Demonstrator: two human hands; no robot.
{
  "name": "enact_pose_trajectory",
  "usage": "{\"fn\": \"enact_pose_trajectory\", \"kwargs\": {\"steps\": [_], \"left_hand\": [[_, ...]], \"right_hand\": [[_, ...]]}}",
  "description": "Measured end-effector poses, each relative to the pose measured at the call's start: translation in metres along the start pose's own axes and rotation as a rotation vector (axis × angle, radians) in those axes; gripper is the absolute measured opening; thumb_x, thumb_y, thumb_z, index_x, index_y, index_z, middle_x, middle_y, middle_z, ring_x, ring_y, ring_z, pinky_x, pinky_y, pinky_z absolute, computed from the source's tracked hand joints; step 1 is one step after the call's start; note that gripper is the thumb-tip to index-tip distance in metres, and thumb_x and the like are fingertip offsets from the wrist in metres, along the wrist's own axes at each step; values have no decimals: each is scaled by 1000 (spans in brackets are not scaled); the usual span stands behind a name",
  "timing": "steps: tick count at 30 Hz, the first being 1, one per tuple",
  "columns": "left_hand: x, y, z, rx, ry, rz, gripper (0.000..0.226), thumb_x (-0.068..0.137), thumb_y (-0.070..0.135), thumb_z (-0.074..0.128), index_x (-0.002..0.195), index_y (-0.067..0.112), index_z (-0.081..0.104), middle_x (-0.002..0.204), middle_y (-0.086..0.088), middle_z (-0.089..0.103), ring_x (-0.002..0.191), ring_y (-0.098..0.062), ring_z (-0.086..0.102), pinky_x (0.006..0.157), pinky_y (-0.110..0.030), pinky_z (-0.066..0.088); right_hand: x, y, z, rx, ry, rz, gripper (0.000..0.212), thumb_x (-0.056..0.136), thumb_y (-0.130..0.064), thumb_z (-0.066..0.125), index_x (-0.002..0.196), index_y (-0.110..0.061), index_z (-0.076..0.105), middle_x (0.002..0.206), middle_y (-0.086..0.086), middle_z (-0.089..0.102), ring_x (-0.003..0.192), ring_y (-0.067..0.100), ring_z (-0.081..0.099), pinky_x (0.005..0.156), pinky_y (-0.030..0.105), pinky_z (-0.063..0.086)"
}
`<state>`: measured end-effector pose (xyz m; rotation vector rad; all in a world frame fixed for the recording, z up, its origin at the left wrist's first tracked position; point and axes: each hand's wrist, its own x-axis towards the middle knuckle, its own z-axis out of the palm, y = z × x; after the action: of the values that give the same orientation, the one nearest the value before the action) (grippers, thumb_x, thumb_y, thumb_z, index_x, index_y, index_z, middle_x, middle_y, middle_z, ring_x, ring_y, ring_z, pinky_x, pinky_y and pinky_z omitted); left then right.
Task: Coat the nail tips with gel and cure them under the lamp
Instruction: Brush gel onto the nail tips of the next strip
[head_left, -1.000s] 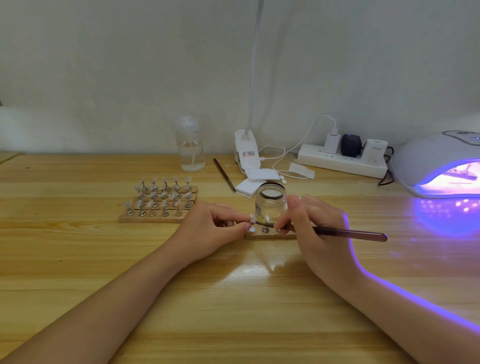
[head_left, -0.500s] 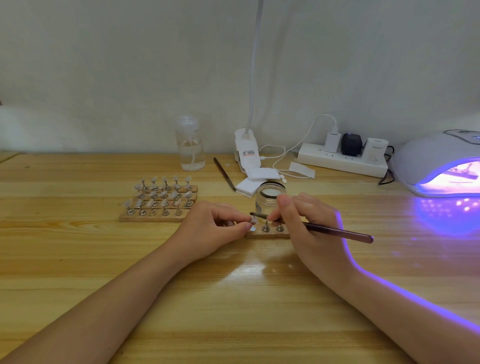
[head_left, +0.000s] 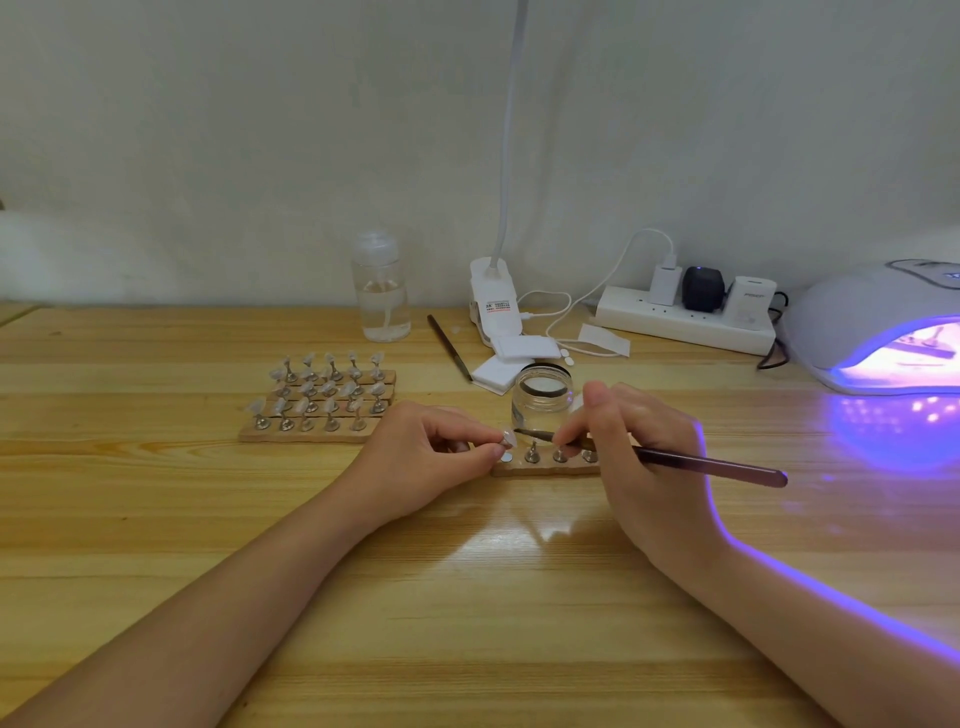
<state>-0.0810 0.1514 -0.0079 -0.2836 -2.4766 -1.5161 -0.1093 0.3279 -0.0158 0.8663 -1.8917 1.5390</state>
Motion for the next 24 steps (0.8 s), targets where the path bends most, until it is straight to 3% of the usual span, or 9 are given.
{"fn": "enact_pose_trajectory", "kwargs": {"steps": [3, 9, 17, 20, 24], "left_hand": [[0, 0, 0, 17, -4, 9, 16, 75, 3, 70, 86, 15, 74, 65, 16, 65, 60, 5, 53, 57, -7, 38], [1, -1, 1, 20, -9, 16, 17, 76, 2, 70, 88, 13, 73, 62, 18, 63, 56, 5, 52, 55, -6, 36], [1, -1, 0, 9, -13, -6, 16, 76, 2, 70, 86, 14, 73, 69, 7, 64, 58, 2, 49, 55, -8, 37], [1, 0, 0, 3, -8, -19, 16, 76, 2, 69, 87, 12, 73, 69, 9, 65, 59, 4, 51, 56, -7, 37], [1, 1, 0, -2, -5, -26, 19, 76, 2, 69, 88, 16, 72, 70, 8, 65, 62, 1, 52, 57, -7, 38]], "right_hand": [[1, 0, 3, -36, -23, -9, 39, 90, -28, 42, 63, -14, 66, 59, -13, 59, 61, 5, 57, 64, 17, 43], [1, 2, 6, -56, -42, -13, 37, 90, -27, 44, 62, -15, 66, 58, -8, 61, 63, 4, 57, 65, 16, 43], [-1, 2, 3, -53, -62, -6, 41, 90, -23, 46, 57, -9, 65, 56, -3, 61, 58, 10, 57, 63, 30, 45], [-1, 2, 1, -53, -49, 12, 38, 90, -13, 50, 55, -12, 65, 54, -1, 61, 56, 12, 57, 61, 32, 45], [-1, -1, -1, -11, -29, 5, 37, 89, -24, 46, 56, -20, 61, 54, -3, 59, 55, 8, 56, 59, 25, 45]]}}
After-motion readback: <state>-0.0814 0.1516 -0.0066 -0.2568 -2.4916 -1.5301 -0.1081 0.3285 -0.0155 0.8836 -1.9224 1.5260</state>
